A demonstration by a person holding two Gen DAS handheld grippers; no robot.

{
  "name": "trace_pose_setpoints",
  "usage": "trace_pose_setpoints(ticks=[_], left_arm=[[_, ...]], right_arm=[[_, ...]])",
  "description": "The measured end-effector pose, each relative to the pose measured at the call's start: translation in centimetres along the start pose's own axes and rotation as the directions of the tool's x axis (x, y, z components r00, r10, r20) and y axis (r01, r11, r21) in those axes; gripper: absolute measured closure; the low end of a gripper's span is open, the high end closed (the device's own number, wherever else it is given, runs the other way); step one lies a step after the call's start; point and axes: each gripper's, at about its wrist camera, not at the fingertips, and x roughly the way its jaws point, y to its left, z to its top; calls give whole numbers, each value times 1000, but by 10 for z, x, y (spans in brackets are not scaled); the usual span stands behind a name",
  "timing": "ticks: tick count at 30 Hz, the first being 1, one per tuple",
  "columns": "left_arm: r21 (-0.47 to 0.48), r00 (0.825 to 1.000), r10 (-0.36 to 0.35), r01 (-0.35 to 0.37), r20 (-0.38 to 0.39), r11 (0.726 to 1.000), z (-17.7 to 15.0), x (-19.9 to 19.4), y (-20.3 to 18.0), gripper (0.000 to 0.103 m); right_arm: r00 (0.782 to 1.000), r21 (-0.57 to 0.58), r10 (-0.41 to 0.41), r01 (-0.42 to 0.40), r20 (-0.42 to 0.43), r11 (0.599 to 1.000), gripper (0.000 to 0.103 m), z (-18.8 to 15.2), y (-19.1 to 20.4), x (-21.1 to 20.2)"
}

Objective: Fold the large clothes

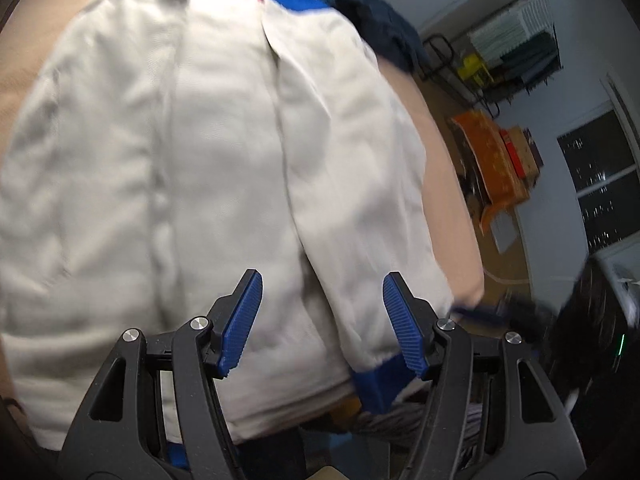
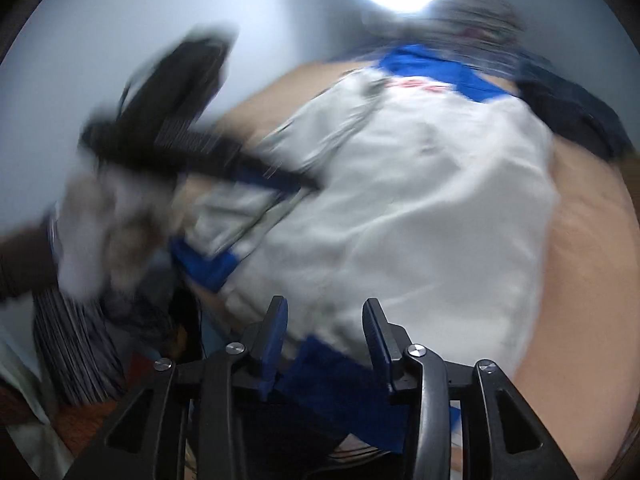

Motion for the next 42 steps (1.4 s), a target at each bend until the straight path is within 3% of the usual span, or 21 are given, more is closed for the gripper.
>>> trace_pose_setpoints(ticks=[3,7,10,12,14,16,20,29,34,38,42], left_arm=[[-3,997,-26,26,-69,1000,-12,19,-6,39],[18,991,-27,29,-130,999,-24,36,-14,39],[65,989,22,-13,-143,998,-30,44,-20,57],[89,989,46,-34,-143,995,-33,46,-23,63],[99,988,54,-40,-143,994,-34,49,-24,74],[108,988,66,-51,-138,993,-35,51,-25,77],[139,988,95,-78,-120,987,-41,56,-32,80],[169,989,101,-81,-111,982,-51,59,-38,85],[180,988,98,-76,-120,981,-52,58,-36,85],[203,987,103,-77,-120,976,-51,61,-37,86],[211,987,100,-72,-124,975,-50,64,-37,86]], right_arm=[[1000,159,5,-8,19,987,60,-2,-46,-7],[1000,304,25,-19,-16,953,60,-11,-90,6],[999,362,34,-22,-28,932,60,-13,-108,18],[999,397,47,-37,-17,917,60,-9,-120,23],[998,413,55,-56,16,909,60,2,-132,23],[996,438,70,-91,63,894,60,18,-147,21],[990,466,43,-100,132,879,60,57,-179,21],[982,548,-38,-71,186,834,60,127,-260,53],[973,630,4,-152,231,762,50,146,-307,91],[974,629,45,-178,222,757,49,161,-322,120],[950,632,114,-281,292,722,50,170,-334,142]])
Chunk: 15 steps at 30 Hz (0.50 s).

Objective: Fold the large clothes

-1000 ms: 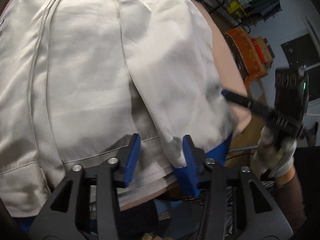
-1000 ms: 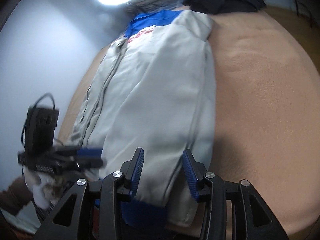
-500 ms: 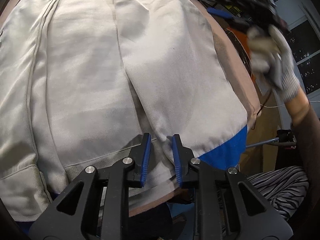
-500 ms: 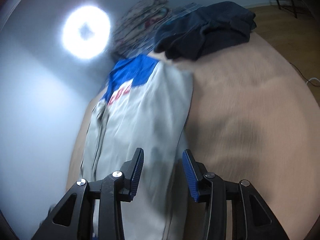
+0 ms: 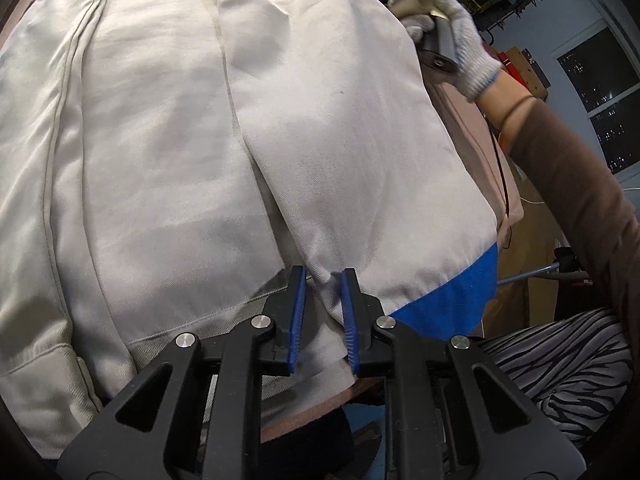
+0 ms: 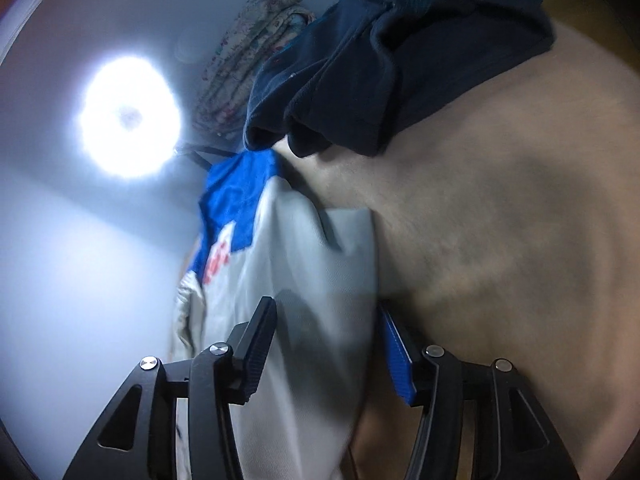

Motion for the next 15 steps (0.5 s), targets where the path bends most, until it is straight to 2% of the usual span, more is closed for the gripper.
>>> trace_pose_setpoints(ticks=[1,2,4,5,6,8,9,10,12,13,14,15], left_arm=[[5,1000,3,-3,1,1000,0,1,0,87],[8,1000,5,-5,1,1000,3,-2,6,88],[7,1000,5,-5,2,1000,2,0,5,88],[7,1000,5,-5,3,1000,3,1,5,88],[7,1000,6,-6,5,1000,2,1,5,89],[10,1000,8,-8,10,1000,1,2,3,89],[16,1000,12,-12,15,1000,1,2,2,89],[18,1000,14,-14,16,1000,1,3,1,90],[18,1000,15,-15,15,1000,-1,3,1,90],[18,1000,16,-17,15,1000,-1,3,1,90],[15,1000,18,-18,15,1000,-2,3,-2,91],[12,1000,15,-16,15,1000,-2,4,-3,91]], right_arm=[[1000,-1,15,-15,1,1000,59,1,0,2],[1000,-11,21,-21,-1,1000,81,1,2,6],[1000,-57,-14,12,-22,998,98,1,15,10],[997,-114,-74,71,-21,991,101,2,29,9],[990,-179,-138,134,-10,975,101,5,44,7],[938,-383,-340,337,61,860,102,11,86,-1],[888,-484,-443,442,120,755,102,10,106,1],[852,-548,-496,498,166,672,102,10,118,5],[838,-590,-522,503,157,631,101,11,119,21],[819,-597,-553,523,154,609,99,11,116,30],[803,-592,-577,539,146,599,85,12,111,35],[789,-569,-602,552,121,610,82,13,101,39]])
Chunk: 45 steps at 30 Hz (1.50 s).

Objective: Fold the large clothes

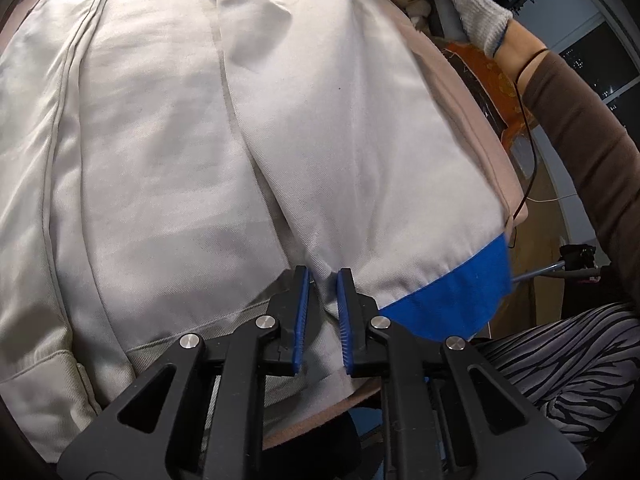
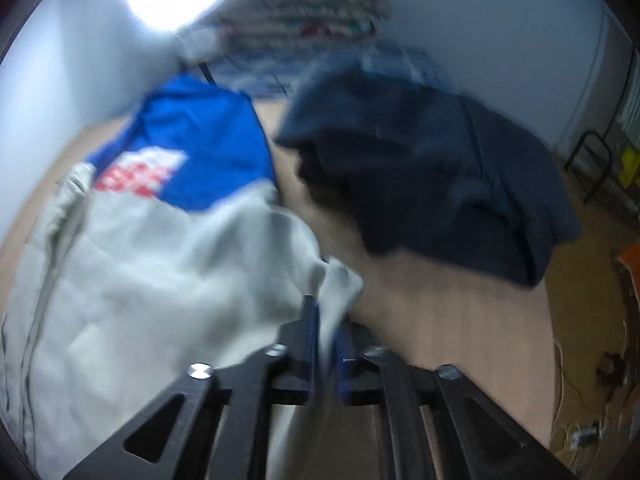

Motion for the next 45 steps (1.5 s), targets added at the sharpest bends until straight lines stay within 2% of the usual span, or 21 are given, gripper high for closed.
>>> trace_pose_setpoints(ticks=[4,6,8,11,15,18,20,23,25,27,29,30,34,36,37,38,39,40,41,43,45], left_arm=[[-20,999,-41,41,-13,999,-2,0,-3,94],[-39,996,-82,81,-20,996,-3,-1,-6,96],[-40,995,-98,98,-23,994,-3,-1,-11,96],[-38,992,-123,122,-25,992,-3,0,-21,97],[-22,995,-101,100,-19,995,-1,5,-26,97],[-48,993,-114,113,-15,992,0,8,-25,97],[-44,993,-115,114,-9,992,0,9,-23,97],[-15,995,-96,96,2,995,-3,10,-30,97],[-14,996,-92,92,7,996,-3,9,-32,97],[-2,997,-82,82,11,997,-3,9,-35,97],[5,997,-75,75,16,997,-6,7,-41,97],[9,997,-76,76,21,997,-7,6,-44,97],[33,997,-66,65,28,997,-7,4,-48,97],[42,997,-70,69,20,997,-8,0,-49,97],[59,998,-64,62,23,996,-10,-5,-50,97],[72,998,-59,56,31,996,-10,-10,-51,97],[91,997,-55,50,48,995,-12,-21,-51,97],[101,996,-56,50,63,994,-13,-29,-51,97],[113,994,-59,50,86,992,-13,-39,-52,97],[127,987,-51,32,153,991,-10,-57,-54,97],[117,977,-31,6,210,993,-2,-64,-52,97]], right_arm=[[1000,130,5,-1,-31,992,80,-18,-27,-4],[999,196,43,-40,-14,980,79,-34,-37,-29],[997,192,78,-82,24,978,77,-52,-32,-59],[987,149,155,-159,34,976,78,-80,-8,-93],[985,115,171,-168,-24,979,78,-130,17,-120],[959,183,278,-263,-61,947,77,-181,20,-143],[942,208,322,-298,-93,932,72,-210,24,-151],[902,287,410,-360,-135,887,72,-252,25,-151],[886,321,439,-377,-149,869,72,-274,27,-151],[880,327,443,-374,-170,868,74,-290,31,-150],[868,341,469,-398,-160,852,100,-297,33,-148],[870,347,470,-399,-150,849,102,-298,34,-149],[912,347,399,-347,-90,871,103,-297,33,-165],[919,349,377,-318,-114,881,103,-303,30,-161],[917,345,384,-327,-111,880,99,-303,29,-159],[921,323,373,-321,-114,890,90,-302,31,-158],[932,290,345,-301,-114,909,80,-301,33,-161],[938,271,330,-292,-103,917,59,-300,32,-164],[941,268,333,-305,-64,914,50,-301,28,-169],[925,312,379,-352,-27,882,49,-304,18,-167],[912,359,410,-374,-27,855,50,-310,10,-154]])
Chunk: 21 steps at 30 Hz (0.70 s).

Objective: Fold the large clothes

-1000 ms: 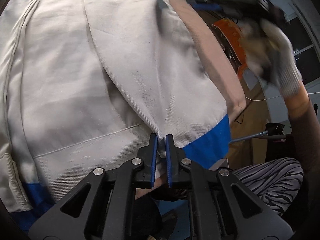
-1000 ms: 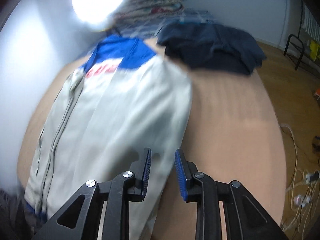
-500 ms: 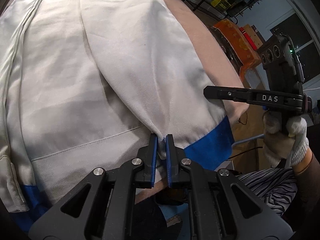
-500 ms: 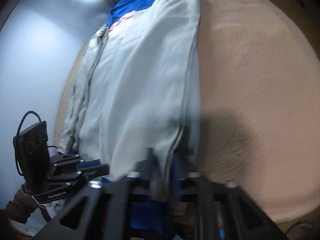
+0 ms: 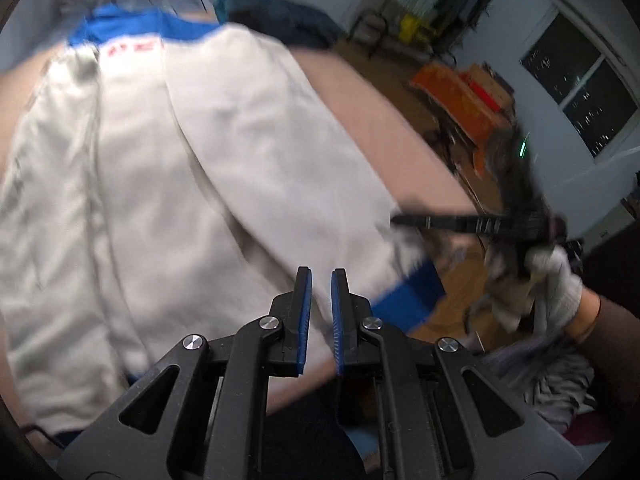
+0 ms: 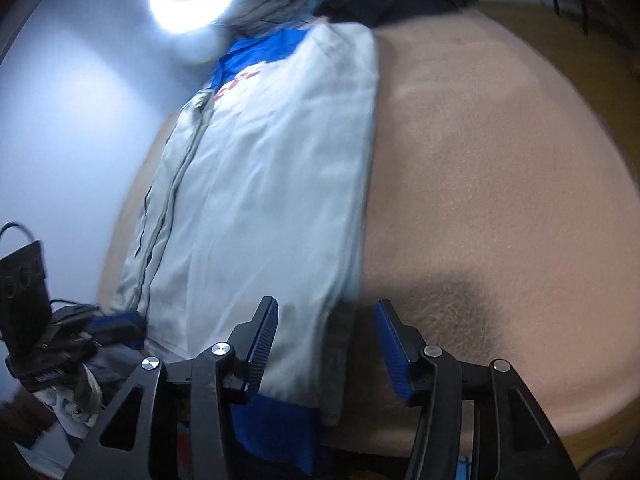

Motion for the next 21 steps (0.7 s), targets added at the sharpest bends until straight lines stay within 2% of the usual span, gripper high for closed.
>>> trace_pose_setpoints(ticks=[2,4,7,8,11,13,15,17,21], left_arm=[[-38,1000,5,-5,-1,999,5,8,7,97],[-53,1000,27,-28,-9,998,10,22,11,97],[-41,998,55,-56,-45,998,8,44,15,97],[-32,996,58,-60,-61,998,5,52,13,97],[6,987,104,-104,-122,995,-5,78,13,97],[-5,987,107,-108,-120,994,-8,83,17,97],[-23,987,80,-84,-136,996,-4,75,18,97],[-64,993,35,-43,-109,997,2,56,21,97],[-89,1000,12,-10,22,996,16,-15,28,97]], right_arm=[[999,50,42,-41,-16,998,50,-1,-10,12],[995,79,101,-101,11,992,50,0,-16,16],[988,108,157,-156,2,982,73,3,-19,21],[987,112,163,-161,-9,980,76,3,-18,24],[991,89,126,-123,-34,988,91,4,-9,28],[996,52,81,-78,-45,996,95,7,3,27],[998,31,37,-36,-46,999,97,8,15,24],[999,-13,-26,25,-43,1000,98,9,29,20],[991,-142,-136,134,-2,981,99,12,67,6]])
